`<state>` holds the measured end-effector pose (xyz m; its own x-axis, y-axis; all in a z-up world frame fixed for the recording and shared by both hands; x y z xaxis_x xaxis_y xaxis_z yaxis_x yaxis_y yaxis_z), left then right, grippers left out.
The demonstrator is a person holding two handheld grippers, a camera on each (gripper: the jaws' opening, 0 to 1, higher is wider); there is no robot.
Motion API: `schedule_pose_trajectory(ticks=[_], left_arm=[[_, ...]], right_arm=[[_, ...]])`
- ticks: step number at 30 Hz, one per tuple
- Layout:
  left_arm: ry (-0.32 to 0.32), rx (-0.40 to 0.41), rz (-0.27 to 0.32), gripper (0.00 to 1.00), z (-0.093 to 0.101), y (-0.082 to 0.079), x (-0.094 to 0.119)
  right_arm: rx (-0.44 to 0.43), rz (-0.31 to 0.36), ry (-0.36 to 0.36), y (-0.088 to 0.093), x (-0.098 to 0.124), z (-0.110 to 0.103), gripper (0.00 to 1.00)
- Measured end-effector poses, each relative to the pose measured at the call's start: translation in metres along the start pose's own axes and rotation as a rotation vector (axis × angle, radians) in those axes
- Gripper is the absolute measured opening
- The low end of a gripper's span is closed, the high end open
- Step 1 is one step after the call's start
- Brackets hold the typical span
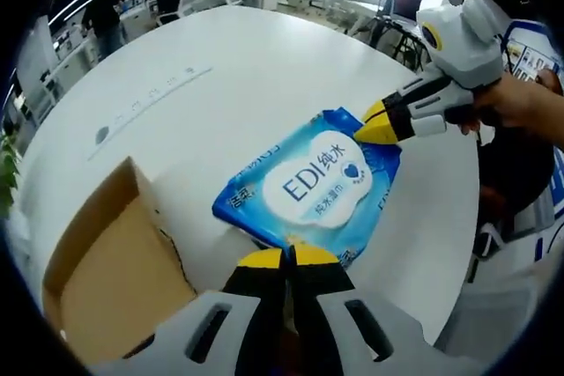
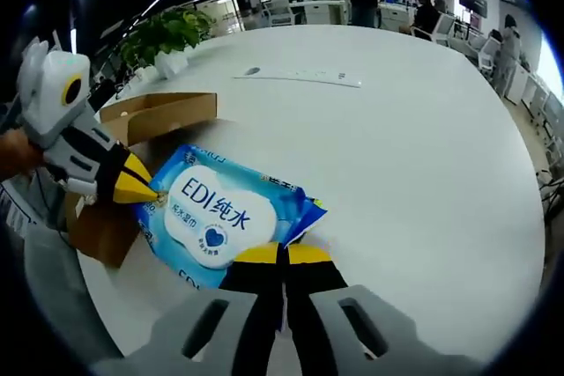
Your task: Operate the shoe box by opening the lid, removing the specified soft item, and placing it in the target area until the item is outside and the box remains undamaged.
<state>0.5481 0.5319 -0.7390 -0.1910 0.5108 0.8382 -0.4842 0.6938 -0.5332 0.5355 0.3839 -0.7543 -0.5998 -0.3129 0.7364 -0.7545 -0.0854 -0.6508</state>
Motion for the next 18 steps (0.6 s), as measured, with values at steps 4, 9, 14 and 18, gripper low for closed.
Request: schedule_pose_trajectory(ticks=[4,9,14,18], left_arm=[[-0.009,-0.038,-0.009,0.00,-0.0001,-0.0011,-0.0023],[-0.017,-0.061,-0.018,0.00,0.0004,0.0000,-0.0024],[-0.029,-0.099,-0.025,0.00,0.0014,0.0021,-0.0016],[-0.053,-0.171,-0.033,0.02,0.0020,0.0040,-0.0004]], right_arm=[[-0.014,0.008,0.003,0.0026,-0.0024,0.0024,0.00],[-0.022,0.016,0.000,0.0025,-0.0031,0.0022,0.00],[-0.027,0.027,0.006,0.0025,-0.0027,0.0033,0.00],[-0.015,0.034,0.009,0.0016,-0.0027,0.0022,0.00]])
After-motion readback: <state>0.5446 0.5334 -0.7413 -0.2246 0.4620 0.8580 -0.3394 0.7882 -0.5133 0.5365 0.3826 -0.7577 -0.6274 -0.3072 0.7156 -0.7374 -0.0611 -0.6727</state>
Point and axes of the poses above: the point that each gripper's makers call its tool centre point, and the gripper's own axes: x roughly backward along the fingers, z roughly to its right, y roughly out of its underside, the point moved 2 cm from there along x, roughly backward along the fingers, and after that the axes turned 1 degree about z, right-handed, at the moved point
